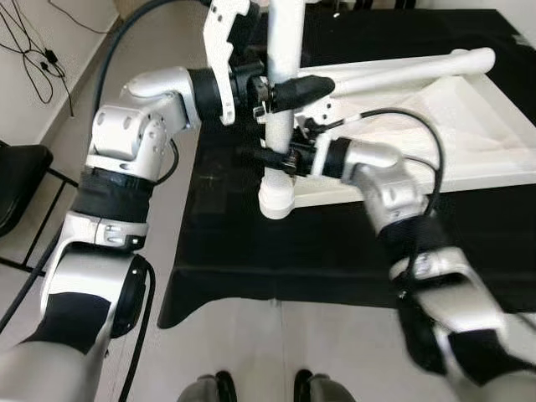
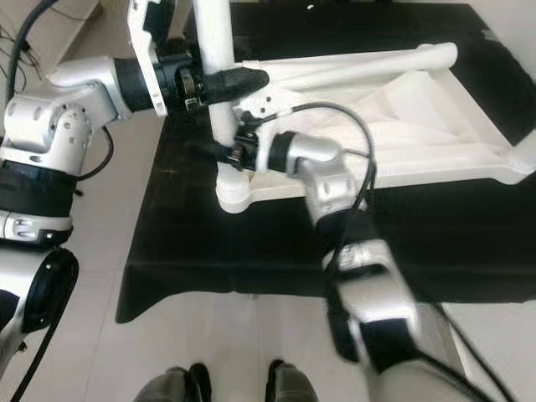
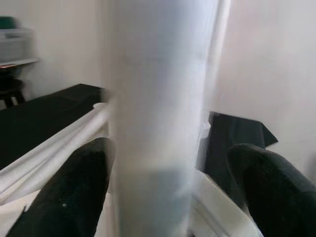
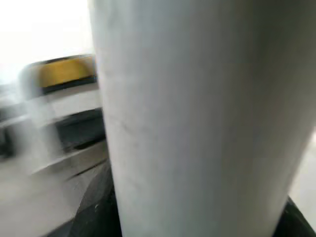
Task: Building children table
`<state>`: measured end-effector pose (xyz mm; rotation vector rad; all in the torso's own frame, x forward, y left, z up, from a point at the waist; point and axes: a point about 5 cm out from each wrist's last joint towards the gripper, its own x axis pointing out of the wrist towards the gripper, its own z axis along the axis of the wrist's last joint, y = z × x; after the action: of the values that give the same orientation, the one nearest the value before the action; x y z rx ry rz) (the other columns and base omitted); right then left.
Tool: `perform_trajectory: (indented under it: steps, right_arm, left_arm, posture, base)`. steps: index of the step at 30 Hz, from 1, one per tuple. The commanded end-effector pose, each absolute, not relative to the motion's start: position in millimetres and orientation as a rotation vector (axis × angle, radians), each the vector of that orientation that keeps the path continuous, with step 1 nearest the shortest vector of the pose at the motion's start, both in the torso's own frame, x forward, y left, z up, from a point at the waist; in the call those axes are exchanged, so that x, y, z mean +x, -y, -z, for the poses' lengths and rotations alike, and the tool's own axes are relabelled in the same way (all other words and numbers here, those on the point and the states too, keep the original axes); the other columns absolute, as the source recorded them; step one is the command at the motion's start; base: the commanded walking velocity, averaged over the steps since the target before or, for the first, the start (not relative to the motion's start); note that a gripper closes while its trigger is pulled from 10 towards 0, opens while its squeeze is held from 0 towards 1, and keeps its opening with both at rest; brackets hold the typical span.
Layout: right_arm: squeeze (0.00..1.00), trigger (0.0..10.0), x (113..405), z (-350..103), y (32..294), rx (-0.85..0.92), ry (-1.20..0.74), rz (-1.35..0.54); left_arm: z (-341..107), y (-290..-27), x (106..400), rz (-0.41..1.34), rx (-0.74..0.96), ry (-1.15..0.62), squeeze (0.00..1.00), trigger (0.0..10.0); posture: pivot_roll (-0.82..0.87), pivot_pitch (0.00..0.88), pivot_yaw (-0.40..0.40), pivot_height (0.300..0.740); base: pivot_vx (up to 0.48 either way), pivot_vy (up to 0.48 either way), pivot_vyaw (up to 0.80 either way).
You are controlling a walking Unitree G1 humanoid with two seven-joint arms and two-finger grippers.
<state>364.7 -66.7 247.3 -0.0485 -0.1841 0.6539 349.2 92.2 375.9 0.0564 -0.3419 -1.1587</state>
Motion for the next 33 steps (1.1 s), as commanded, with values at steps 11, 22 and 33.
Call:
perform_trajectory:
  steps: [11, 22, 33]
  right_arm:
    - [0.00, 0.0, 348.4, -195.0, 52.4, 0.021, -0.009, -0.326]
    - [1.00, 10.0, 350.9, -218.1, 58.2, 0.052, 0.040, -0.333]
    - [0.01, 10.0, 354.3, -245.7, 56.2, -0.009, 0.169, -0.740]
  left_arm:
    - [-379.9, -116.0, 352.3, 1.046, 0.008, 0.368, 0.00, 10.0]
    - [-342.0, -164.8, 296.5, 0.980, 0.023, 0.312, 0.00, 10.0]
    - [-297.0, -165.2, 242.6, 0.969, 0.006, 0.202, 0.00, 10.0]
  posture:
    - [-0.13, 0.181, -0.014, 0.740]
    - [-0.11, 0.187, -0.022, 0.740]
    - [-0.09, 0.195, -0.035, 0.740]
  base:
    - [0.000, 0.000, 0.00]
    - [0.000, 0.000, 0.00]
    - [0.000, 0.000, 0.00]
